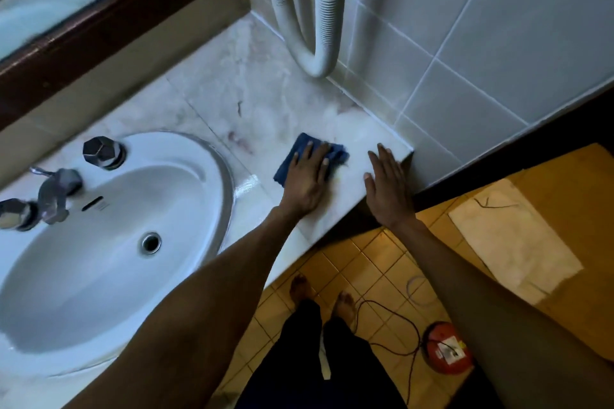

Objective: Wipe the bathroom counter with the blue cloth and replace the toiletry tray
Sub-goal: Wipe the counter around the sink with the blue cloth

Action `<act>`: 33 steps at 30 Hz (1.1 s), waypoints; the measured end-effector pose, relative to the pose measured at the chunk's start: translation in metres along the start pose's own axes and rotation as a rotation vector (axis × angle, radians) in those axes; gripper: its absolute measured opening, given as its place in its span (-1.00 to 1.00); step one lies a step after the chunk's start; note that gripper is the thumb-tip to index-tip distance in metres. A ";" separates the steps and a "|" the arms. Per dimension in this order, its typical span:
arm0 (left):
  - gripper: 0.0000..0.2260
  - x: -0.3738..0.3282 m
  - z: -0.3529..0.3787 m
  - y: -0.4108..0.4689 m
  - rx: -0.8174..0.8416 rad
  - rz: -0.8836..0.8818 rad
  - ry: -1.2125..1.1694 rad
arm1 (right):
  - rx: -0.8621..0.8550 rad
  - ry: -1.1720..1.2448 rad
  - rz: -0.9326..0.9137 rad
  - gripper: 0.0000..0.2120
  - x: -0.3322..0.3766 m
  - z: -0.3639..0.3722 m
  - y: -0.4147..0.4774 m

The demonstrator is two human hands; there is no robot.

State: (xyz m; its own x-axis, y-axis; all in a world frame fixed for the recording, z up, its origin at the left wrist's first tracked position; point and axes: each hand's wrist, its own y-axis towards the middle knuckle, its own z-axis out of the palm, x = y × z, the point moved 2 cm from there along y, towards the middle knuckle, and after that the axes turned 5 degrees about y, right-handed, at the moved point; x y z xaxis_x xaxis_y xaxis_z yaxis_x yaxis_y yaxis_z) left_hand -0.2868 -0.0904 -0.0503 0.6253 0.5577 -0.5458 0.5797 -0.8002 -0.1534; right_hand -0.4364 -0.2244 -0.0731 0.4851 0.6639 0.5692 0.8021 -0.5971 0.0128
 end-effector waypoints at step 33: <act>-0.49 0.012 -0.012 0.061 0.025 -0.121 0.294 | 0.100 -0.027 -0.038 -0.56 -0.015 -0.037 0.007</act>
State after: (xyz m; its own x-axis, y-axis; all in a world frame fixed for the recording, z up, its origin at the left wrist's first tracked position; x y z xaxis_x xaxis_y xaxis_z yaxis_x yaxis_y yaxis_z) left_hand -0.2375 -0.1298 -0.0568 0.6788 0.6863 -0.2612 0.6487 -0.7271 -0.2249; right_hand -0.4504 -0.2551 -0.0510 0.4616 0.6982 0.5472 0.8503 -0.5241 -0.0485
